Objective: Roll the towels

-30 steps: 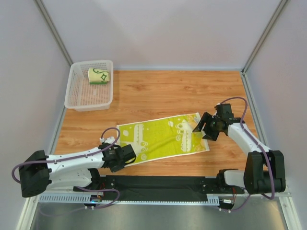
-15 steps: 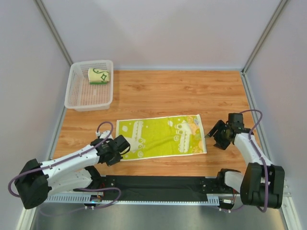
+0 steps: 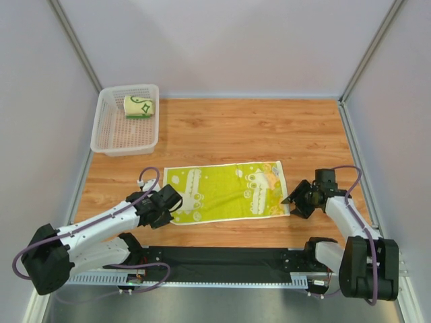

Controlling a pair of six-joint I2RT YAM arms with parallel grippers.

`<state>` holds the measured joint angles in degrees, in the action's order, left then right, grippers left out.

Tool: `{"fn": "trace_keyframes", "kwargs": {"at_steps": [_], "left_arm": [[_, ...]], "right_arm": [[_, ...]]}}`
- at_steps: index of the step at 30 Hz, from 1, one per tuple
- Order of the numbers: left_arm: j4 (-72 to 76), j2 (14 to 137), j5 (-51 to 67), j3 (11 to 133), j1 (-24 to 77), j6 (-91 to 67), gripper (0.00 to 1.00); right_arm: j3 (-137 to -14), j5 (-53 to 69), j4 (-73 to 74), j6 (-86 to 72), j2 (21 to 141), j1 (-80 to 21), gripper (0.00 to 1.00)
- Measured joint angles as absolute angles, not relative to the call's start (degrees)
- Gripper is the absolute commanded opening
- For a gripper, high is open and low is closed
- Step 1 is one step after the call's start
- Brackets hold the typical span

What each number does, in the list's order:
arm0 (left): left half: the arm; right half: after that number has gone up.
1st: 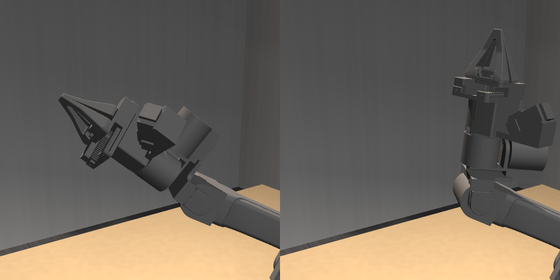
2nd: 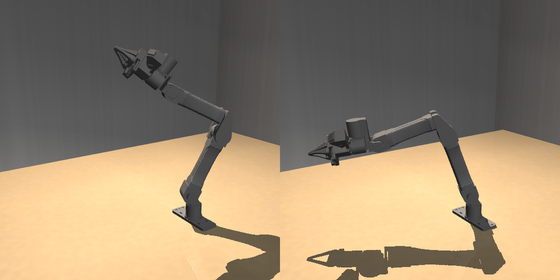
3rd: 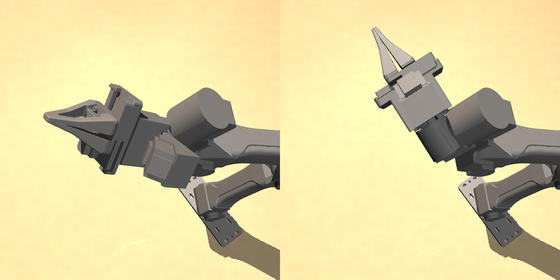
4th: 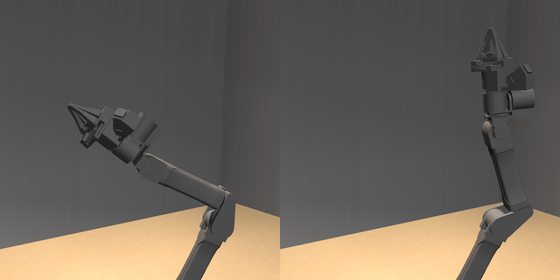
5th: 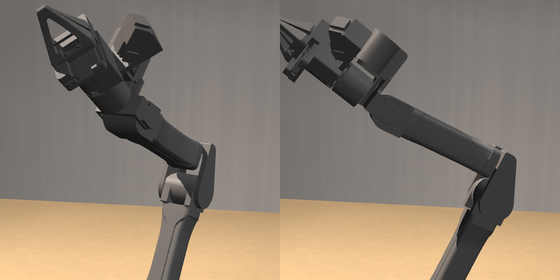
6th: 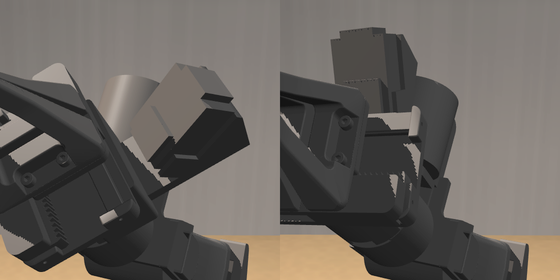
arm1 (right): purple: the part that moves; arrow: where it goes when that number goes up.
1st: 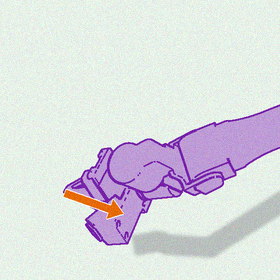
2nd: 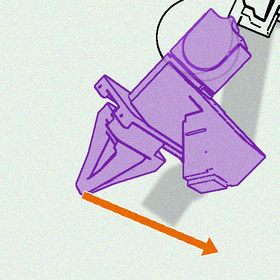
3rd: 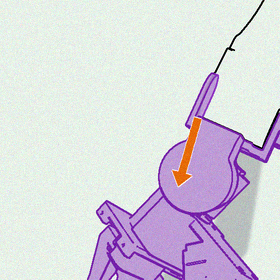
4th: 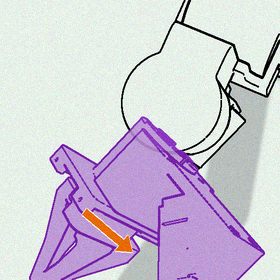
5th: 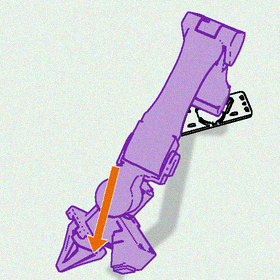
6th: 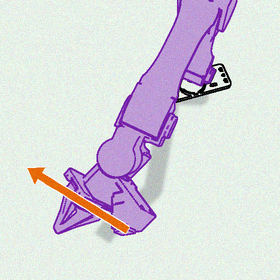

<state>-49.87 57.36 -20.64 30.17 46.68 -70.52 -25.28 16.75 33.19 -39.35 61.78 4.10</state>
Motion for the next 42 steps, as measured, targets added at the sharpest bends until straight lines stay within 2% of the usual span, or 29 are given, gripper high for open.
{"fn": "trace_keyframes", "kwargs": {"at_steps": [1, 5, 8, 12, 18, 32, 42], "left_arm": [[-49.87, 57.23, -20.6, 30.17, 46.68, -70.37, 0.0], [-49.95, 56.1, -20.47, 30.17, 46.46, -70.15, 0.0], [-50.0, 55.46, -20.45, 30.17, 46.37, -70.15, 0.0], [-50.09, 55.37, -20.43, 30.17, 46.35, -70.13, 0.0], [-50.37, 54.98, -20.23, 30.17, 46.35, -70.13, 0.0], [-50.74, 54.7, -20.01, 30.17, 46.35, -70.15, 0.0], [-52.38, 51.68, -20.03, 30.17, 45.78, -70.08, 0.0]], "right_arm": [[-25.06, 17.02, 33.26, -39.44, 61.58, 3.95, 0.48], [-24.23, 17.76, 33.89, -39.64, 60.6, 3.68, 0.47], [-23.11, 17.65, 35.27, -39.59, 58.02, 3.36, 0.42], [-22.06, 17.65, 37.82, -39.62, 55.09, 3.07, 0.47], [-20.97, 18.52, 39.38, -39.68, 52.8, 2.0, 0.49], [-21.78, 19.51, 39.18, -40.97, 56.34, 1.74, 0.43], [-22.52, 18.46, 39.18, -41.19, 57.32, 2.02, 0.44]]}}
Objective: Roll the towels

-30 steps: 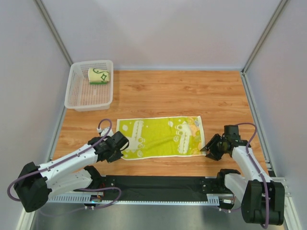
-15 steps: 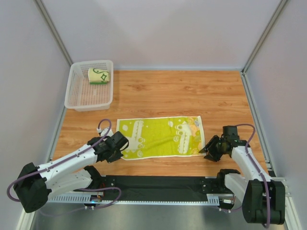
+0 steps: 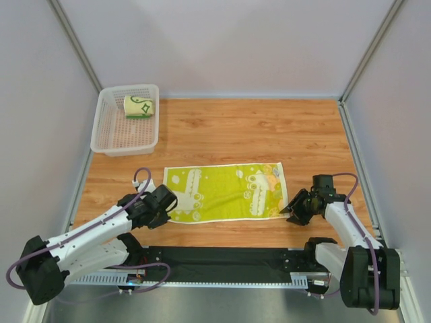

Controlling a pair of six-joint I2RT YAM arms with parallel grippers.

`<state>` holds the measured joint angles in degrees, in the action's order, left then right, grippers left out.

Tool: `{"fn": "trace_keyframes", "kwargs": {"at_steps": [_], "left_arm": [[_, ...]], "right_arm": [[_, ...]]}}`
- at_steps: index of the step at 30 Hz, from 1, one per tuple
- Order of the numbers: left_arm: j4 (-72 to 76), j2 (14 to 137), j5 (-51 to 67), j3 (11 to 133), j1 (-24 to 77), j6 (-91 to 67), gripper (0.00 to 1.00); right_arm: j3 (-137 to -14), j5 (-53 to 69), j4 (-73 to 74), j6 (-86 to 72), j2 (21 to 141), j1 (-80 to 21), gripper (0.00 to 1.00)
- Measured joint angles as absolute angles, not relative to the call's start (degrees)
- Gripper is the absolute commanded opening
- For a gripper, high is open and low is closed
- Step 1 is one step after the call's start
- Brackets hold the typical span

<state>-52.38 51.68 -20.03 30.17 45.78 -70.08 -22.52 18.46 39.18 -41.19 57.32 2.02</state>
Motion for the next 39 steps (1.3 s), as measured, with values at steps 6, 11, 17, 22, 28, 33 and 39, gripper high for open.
{"fn": "trace_keyframes", "kwargs": {"at_steps": [6, 11, 17, 22, 28, 33, 39], "left_arm": [[-52.95, 50.78, -20.03, 30.17, 44.82, -69.63, 0.0], [-53.04, 50.74, -20.03, 30.17, 44.6, -69.23, 0.0], [-53.49, 49.32, -20.03, 30.17, 44.12, -68.99, 0.0], [-53.84, 48.84, -20.03, 30.17, 43.97, -68.75, 0.0], [-54.83, 47.03, -19.99, 30.17, 43.77, -68.36, 0.0], [-56.01, 43.75, -19.16, 30.17, 43.77, -67.37, 0.0], [-56.42, 43.09, -16.58, 30.55, 43.77, -65.43, 0.0]], "right_arm": [[-23.49, 18.7, 38.72, -41.8, 59.79, 2.44, 0.43], [-23.73, 18.63, 38.04, -42.15, 60.62, 2.44, 0.38], [-23.53, 17.02, 37.32, -42.24, 60.62, 2.44, 0.22], [-22.61, 17.08, 35.86, -42.17, 60.05, 2.46, 0.0], [-21.85, 18.48, 34.87, -42.24, 59.02, 2.46, 0.0], [-23.59, 19.97, 36.8, -42.19, 57.21, 2.46, 0.0], [-32.14, 17.72, 43.05, -41.98, 48.51, 2.61, 0.0]]}}
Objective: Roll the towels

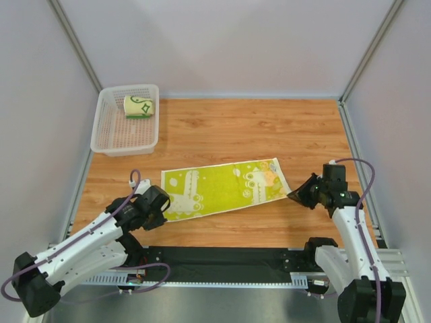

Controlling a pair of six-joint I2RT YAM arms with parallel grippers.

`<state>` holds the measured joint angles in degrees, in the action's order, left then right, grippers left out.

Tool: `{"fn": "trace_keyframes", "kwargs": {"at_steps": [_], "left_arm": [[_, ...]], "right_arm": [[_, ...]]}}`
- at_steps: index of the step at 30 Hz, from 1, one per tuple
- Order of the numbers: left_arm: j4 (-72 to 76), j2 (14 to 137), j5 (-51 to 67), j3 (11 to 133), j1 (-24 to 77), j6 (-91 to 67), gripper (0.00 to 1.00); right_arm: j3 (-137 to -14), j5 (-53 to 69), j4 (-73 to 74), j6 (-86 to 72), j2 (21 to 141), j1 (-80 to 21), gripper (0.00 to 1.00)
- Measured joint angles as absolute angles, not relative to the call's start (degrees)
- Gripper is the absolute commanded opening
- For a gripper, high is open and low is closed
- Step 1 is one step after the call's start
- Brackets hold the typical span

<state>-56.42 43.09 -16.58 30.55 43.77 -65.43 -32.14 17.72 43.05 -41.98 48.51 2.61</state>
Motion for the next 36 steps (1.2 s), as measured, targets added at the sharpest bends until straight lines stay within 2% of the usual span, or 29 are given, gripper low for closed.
{"fn": "trace_keyframes", "kwargs": {"at_steps": [5, 14, 19, 27, 36], "left_arm": [[-56.77, 44.4, -13.93, 31.81, 43.77, -64.27, 0.0], [-61.21, 40.23, -12.34, 36.99, 43.77, -62.74, 0.0], [-63.68, 40.27, -13.21, 40.32, 43.77, -61.98, 0.0], [-64.77, 47.24, -15.46, 44.53, 43.59, -59.16, 0.0], [-64.62, 55.53, -16.32, 52.86, 36.99, -53.23, 0.0]], "right_arm": [[-36.29, 16.16, 47.53, -41.52, 44.71, 2.72, 0.0], [-36.42, 15.64, 54.39, -41.47, 39.79, 2.72, 0.0], [-36.42, 16.34, 53.76, -41.15, 43.68, 2.72, 0.0], [-39.33, 18.09, 49.56, -41.06, 54.11, 2.72, 0.0], [-45.8, 19.22, 44.6, -40.93, 64.77, 2.72, 0.0]]}}
